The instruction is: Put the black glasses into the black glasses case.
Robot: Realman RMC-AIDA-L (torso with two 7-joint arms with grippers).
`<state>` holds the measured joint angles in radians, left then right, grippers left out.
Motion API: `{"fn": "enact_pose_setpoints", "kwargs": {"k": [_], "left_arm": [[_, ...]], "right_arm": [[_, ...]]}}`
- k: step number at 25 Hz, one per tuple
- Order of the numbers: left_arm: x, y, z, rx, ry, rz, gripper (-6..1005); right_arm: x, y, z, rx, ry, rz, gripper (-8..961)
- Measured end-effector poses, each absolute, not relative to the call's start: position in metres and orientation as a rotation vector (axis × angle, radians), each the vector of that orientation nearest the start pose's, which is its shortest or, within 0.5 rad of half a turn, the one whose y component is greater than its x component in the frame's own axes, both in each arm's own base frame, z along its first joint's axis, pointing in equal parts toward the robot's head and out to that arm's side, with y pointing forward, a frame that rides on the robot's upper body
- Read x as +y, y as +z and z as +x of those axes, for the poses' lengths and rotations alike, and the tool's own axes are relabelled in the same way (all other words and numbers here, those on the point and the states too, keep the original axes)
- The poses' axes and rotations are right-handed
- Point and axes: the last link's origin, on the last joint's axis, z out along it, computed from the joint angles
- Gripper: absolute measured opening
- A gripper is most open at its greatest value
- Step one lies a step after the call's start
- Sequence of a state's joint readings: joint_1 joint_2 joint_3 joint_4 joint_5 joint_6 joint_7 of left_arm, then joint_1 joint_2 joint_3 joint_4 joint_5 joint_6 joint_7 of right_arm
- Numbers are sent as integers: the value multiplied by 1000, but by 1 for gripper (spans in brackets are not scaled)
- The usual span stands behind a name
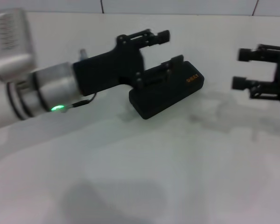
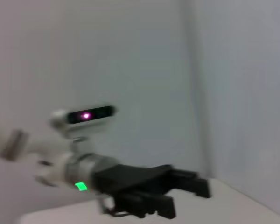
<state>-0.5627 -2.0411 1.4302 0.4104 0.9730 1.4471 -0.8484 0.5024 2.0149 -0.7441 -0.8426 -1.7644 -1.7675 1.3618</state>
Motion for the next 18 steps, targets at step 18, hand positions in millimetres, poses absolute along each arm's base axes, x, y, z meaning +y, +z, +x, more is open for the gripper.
{"fn": "enact_pose_setpoints", "kwargs": {"k": [18], "left_arm": [[272,-12,-243,-4,-1195,-2657,887]], "right_arm": [[318,19,222,-92,1024,-2754,763]]}}
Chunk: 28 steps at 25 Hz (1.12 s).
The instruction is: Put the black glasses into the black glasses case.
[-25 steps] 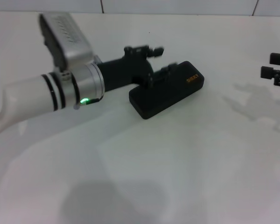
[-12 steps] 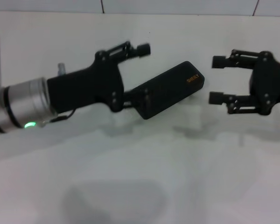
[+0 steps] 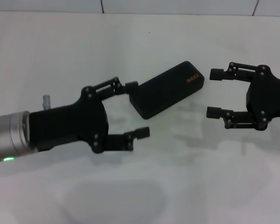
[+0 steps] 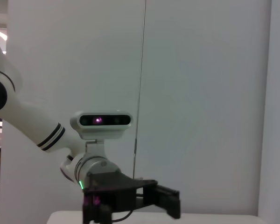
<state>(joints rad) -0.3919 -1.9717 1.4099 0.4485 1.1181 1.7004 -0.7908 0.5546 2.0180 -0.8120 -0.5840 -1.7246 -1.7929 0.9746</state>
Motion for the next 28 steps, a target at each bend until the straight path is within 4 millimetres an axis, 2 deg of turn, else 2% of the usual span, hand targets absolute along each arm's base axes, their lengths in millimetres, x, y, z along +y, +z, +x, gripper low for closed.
{"fn": "enact_pose_setpoints", "kwargs": {"k": [6,28], "left_arm": [[266,-16,-246,27,-1162,-2737,888],[262,-6,-256,33,-1136,-2703,888]], "right_arm": [[316,15,222,-92,1019,-2776,760],[318,7,225,-100,990,-2760,759]]}}
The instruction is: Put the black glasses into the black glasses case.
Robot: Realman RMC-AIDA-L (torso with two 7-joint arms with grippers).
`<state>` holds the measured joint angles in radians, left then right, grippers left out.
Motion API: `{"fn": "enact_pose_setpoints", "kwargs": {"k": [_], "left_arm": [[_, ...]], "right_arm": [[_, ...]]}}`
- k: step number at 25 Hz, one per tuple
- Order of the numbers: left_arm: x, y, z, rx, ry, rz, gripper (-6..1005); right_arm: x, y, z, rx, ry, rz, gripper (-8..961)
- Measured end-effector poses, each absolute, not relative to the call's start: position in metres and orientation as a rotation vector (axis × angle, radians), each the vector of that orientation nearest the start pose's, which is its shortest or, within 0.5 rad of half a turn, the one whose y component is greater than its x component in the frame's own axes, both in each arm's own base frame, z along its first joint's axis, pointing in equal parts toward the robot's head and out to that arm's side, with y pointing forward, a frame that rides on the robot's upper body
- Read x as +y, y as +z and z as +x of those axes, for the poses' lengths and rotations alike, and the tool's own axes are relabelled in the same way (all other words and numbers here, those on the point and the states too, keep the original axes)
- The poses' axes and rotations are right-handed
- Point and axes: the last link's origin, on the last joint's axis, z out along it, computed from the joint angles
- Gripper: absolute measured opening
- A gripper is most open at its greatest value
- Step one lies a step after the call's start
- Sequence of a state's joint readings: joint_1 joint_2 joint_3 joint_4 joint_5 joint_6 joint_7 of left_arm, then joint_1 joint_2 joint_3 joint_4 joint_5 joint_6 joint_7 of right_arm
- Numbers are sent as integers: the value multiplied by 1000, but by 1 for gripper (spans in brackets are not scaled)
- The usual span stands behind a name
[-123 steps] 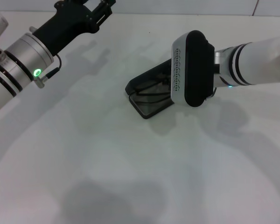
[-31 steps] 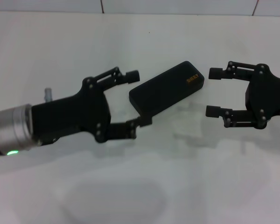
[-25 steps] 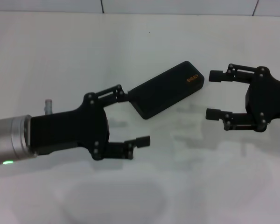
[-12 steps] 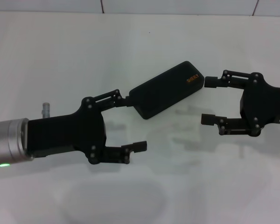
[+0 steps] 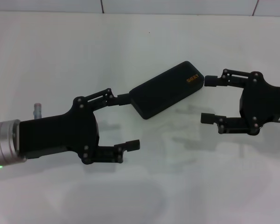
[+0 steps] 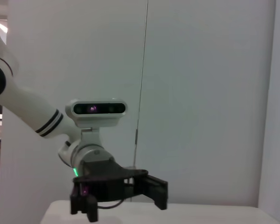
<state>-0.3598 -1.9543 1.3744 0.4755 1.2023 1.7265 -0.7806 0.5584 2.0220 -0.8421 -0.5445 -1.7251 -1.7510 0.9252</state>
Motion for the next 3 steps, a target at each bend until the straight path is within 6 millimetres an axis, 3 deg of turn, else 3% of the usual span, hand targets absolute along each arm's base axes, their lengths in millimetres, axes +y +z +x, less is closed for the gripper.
{"fn": "enact_pose_setpoints", "kwargs": {"k": [3], "left_arm": [[260,-9,-257,33,-1121,-2725,888]], "right_arm": [[321,5,224,-89,982,-2753,759]]}}
